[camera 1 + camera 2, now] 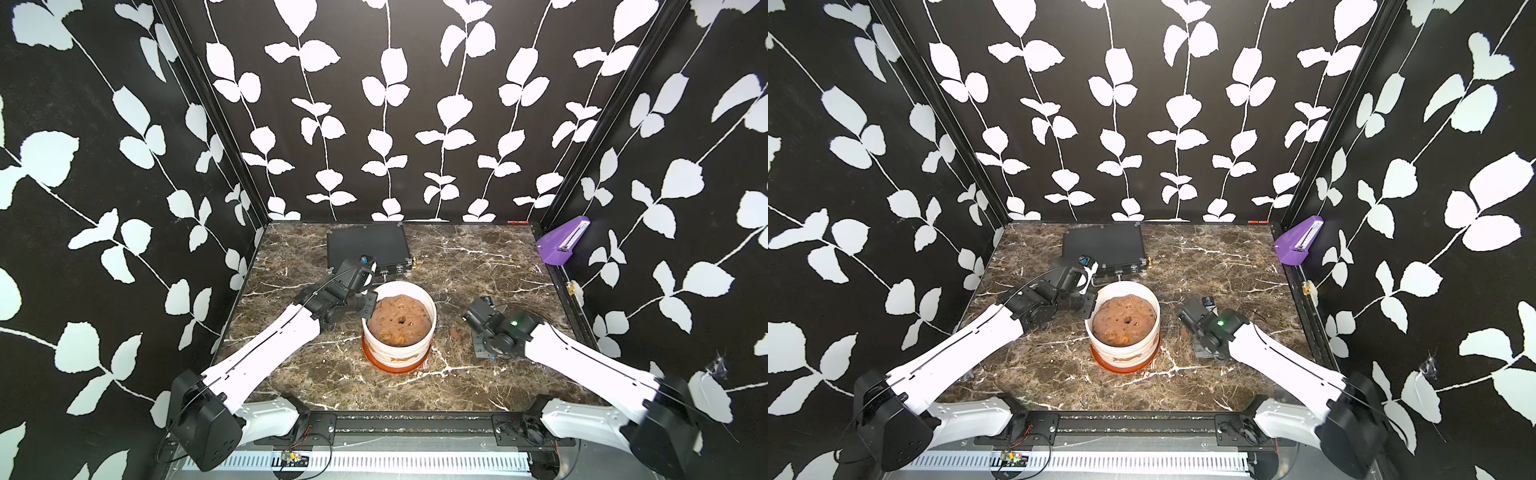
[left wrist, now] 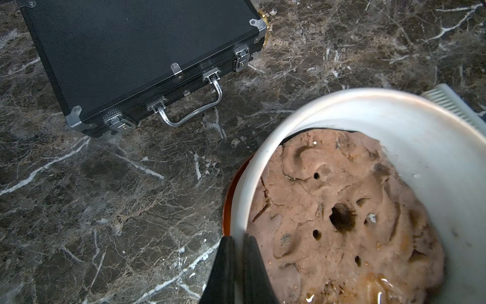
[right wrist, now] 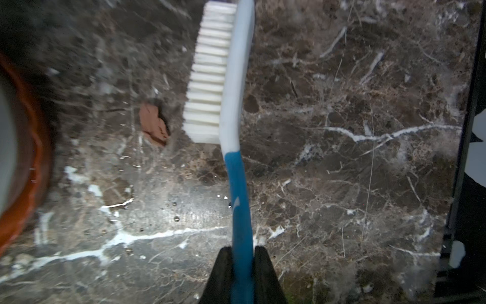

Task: Scrub the dried mud off the ceramic pot
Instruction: Brush off the soil from the pot, then rotate the pot on the tray.

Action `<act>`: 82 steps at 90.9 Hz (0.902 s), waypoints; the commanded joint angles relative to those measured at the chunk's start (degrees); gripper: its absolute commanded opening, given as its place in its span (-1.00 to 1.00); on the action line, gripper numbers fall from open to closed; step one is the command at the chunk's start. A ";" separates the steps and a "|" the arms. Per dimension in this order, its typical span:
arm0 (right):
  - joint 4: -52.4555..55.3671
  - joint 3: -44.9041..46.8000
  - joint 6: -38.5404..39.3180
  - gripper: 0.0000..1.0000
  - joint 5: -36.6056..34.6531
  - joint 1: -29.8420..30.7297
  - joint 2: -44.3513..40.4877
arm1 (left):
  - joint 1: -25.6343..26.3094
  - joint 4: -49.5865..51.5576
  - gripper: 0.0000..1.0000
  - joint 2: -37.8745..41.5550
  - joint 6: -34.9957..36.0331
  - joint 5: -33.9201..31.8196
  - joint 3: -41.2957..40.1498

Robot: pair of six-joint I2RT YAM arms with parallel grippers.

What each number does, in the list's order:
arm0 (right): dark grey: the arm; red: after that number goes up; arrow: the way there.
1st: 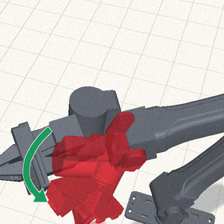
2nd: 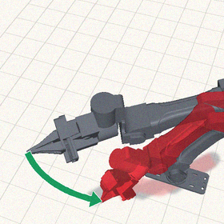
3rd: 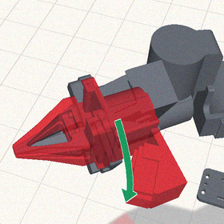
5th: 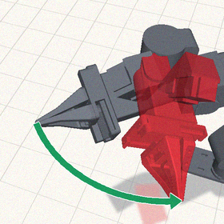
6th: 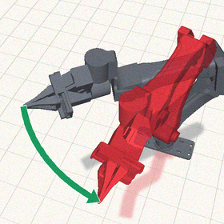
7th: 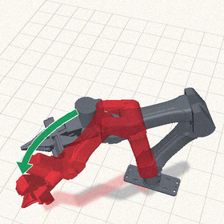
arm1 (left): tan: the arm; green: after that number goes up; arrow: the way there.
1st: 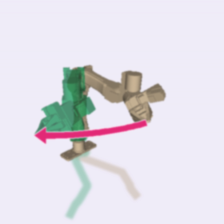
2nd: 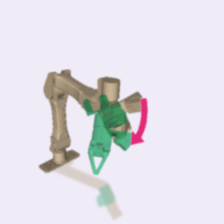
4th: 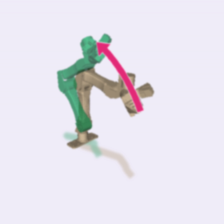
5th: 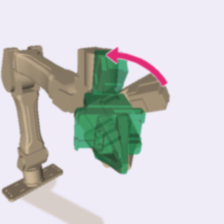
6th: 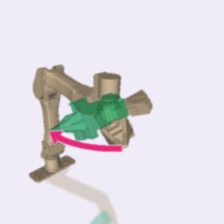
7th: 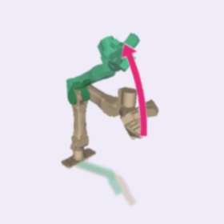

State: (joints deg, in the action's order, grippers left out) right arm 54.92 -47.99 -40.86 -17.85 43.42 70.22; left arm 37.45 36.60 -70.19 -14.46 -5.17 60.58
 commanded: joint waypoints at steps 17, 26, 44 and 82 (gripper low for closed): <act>-4.26 1.55 1.13 -1.00 4.06 -1.18 1.42 | -0.35 -0.22 -1.00 0.44 -0.67 -0.13 -0.94; -4.78 0.56 2.06 -1.00 4.80 -1.07 -2.13 | -0.36 -0.38 -0.78 -0.64 0.69 -0.70 -0.10; -9.41 1.77 2.88 -1.00 8.31 -0.44 -11.56 | -0.43 -1.00 -0.15 -3.82 1.88 -0.32 3.03; -13.70 3.41 2.85 -1.00 10.46 2.54 -18.86 | -0.49 -2.44 -0.44 -12.50 4.94 1.84 10.05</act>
State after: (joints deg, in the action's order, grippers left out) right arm 42.68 -45.19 -37.93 -6.90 45.52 52.01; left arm 37.19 34.81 -81.95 -10.72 -4.45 68.95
